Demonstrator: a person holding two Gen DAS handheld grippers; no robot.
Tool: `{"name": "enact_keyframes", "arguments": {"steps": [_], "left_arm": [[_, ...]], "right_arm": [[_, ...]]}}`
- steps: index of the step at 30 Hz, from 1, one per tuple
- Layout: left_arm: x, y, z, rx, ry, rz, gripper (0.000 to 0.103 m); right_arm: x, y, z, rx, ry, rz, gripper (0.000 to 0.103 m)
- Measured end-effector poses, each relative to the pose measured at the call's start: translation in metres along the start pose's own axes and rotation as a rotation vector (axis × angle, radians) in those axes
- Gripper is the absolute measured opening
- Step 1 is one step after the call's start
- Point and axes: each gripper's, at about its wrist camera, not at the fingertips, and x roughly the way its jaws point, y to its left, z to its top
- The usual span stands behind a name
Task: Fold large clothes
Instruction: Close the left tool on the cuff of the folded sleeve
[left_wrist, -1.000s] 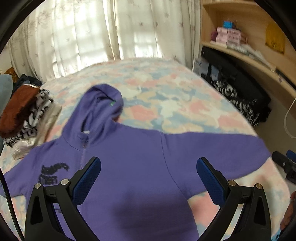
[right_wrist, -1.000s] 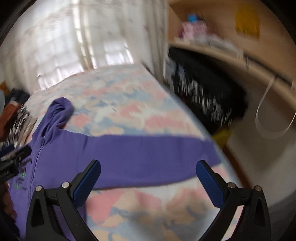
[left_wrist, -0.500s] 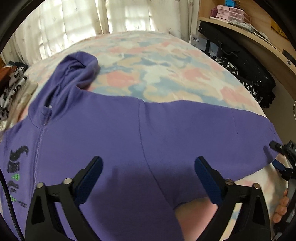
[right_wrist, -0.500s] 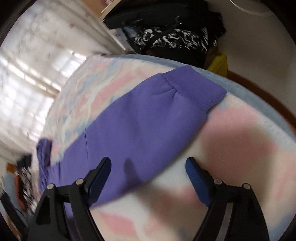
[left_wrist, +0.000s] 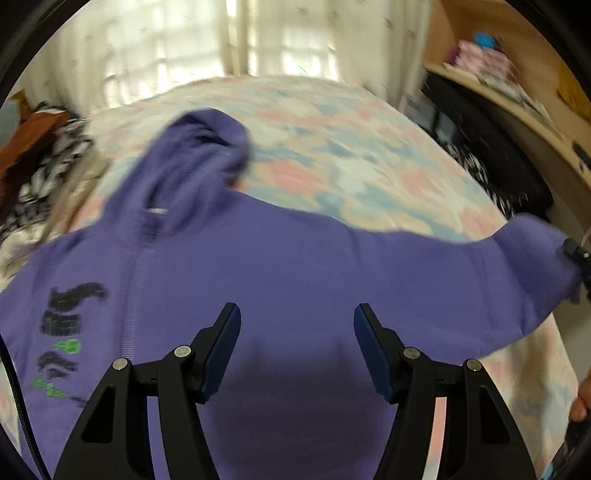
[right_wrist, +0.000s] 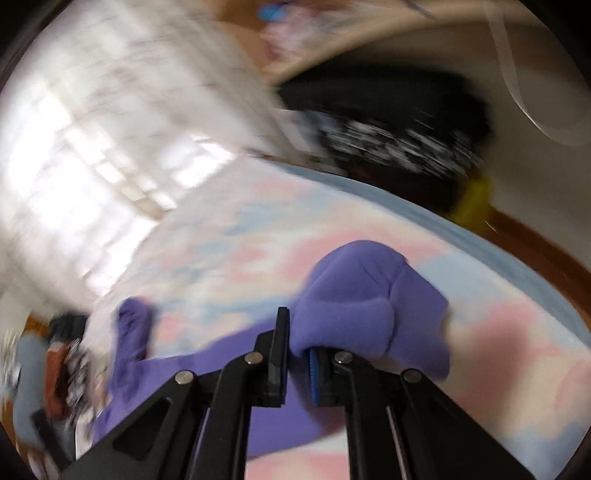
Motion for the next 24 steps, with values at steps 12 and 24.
{"name": "enact_keyframes", "arguments": {"steps": [12, 24], "left_arm": [[-0.03, 0.139, -0.03, -0.202, 0.009, 0.061, 0.062], [0.002, 0.152, -0.058, -0.256, 0.106, -0.17, 0.062]], "right_arm": [[0.057, 0.209, -0.139, -0.419, 0.318, 0.203, 0.024], [0.061, 0.181, -0.21, -0.356, 0.511, 0.237, 0.04]]}}
